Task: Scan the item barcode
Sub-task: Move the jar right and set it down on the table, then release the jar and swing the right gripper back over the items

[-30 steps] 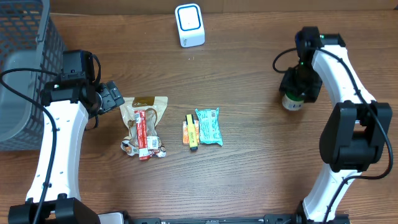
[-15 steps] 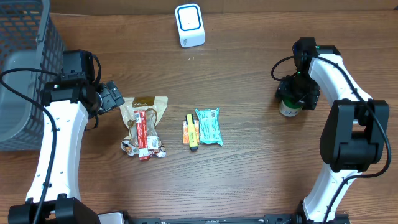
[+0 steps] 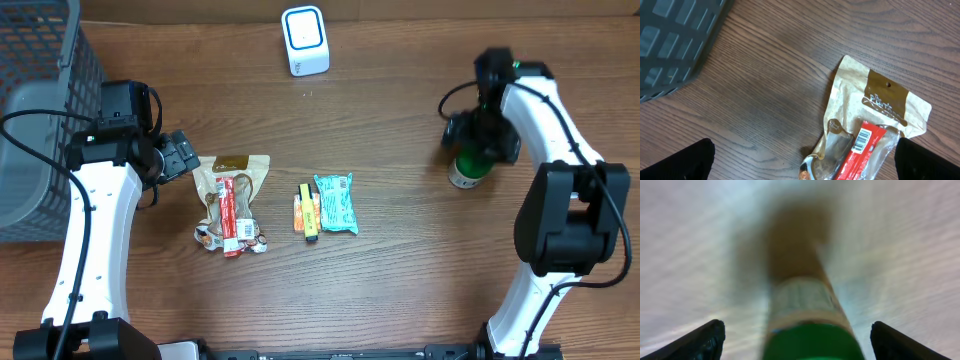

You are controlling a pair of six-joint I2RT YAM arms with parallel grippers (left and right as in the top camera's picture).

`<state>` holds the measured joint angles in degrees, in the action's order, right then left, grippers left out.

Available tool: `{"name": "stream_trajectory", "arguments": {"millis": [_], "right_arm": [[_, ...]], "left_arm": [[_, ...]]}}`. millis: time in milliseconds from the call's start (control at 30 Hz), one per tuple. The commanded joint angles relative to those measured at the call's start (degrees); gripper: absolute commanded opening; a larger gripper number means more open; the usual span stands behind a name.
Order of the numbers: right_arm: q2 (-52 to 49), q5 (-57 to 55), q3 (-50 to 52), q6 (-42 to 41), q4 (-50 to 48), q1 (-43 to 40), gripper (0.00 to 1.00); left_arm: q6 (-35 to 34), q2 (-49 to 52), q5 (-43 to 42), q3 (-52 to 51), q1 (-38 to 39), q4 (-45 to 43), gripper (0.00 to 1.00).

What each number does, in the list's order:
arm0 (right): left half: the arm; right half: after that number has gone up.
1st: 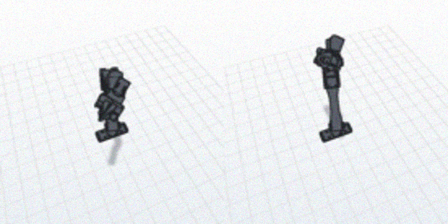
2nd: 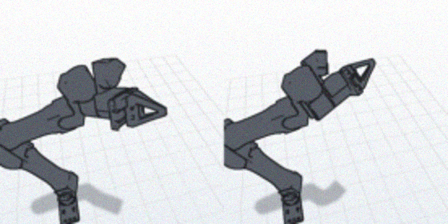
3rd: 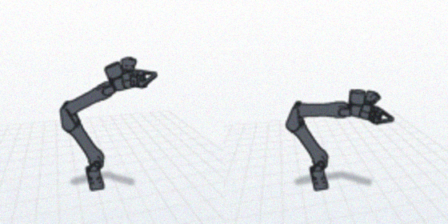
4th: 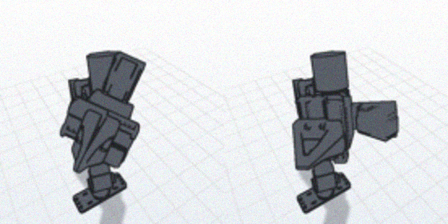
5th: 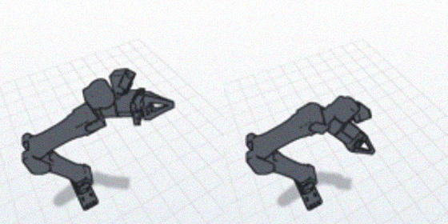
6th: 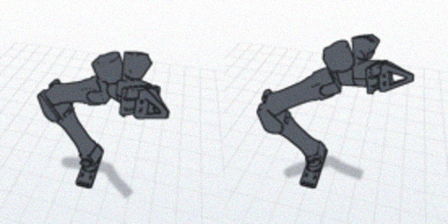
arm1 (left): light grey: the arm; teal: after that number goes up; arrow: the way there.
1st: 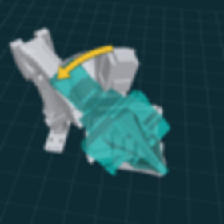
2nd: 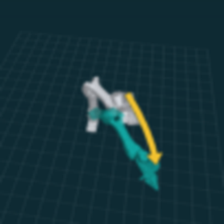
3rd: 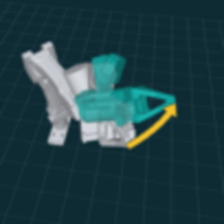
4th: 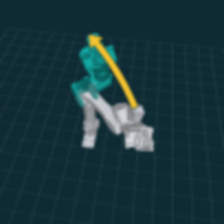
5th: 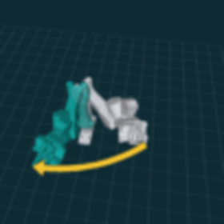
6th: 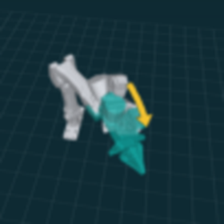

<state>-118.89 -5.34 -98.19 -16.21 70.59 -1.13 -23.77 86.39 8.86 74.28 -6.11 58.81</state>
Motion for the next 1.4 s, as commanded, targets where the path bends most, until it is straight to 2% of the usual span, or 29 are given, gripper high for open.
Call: {"name": "stream_trajectory", "arguments": {"millis": [0, 133, 333, 600, 767, 1367], "right_arm": [[0.6, 0.2, -7.7, 5.0, -0.3, 0.2, 0.96], [0.6, 10.3, -10.5, 8.9, -1.4, 1.4, 0.96], [0.2, 22.6, -10.1, 9.1, -0.9, 5.4, 0.99], [0.2, 22.6, -6.8, 9.0, 2.3, 13.2, 1.0], [0.2, 22.6, -6.8, 9.0, 1.0, 16.4, 1.0], [0.2, 22.6, -6.8, 9.0, -0.1, 17.5, 1.0]], "left_arm": [[0.2, 0.3, 0.6, -0.2, -0.1, 0.1, 1.0], [0.2, 0.3, 0.6, -0.2, -0.1, 0.1, 1.0], [0.2, 0.3, 0.6, -0.2, -0.1, 0.1, 1.0], [0.2, 0.3, 0.6, -0.2, -0.1, 0.1, 1.0], [0.2, 0.3, 0.6, -0.2, -0.1, 0.1, 1.0], [0.2, 0.3, 0.6, -0.2, -0.1, 0.1, 1.0]]}}
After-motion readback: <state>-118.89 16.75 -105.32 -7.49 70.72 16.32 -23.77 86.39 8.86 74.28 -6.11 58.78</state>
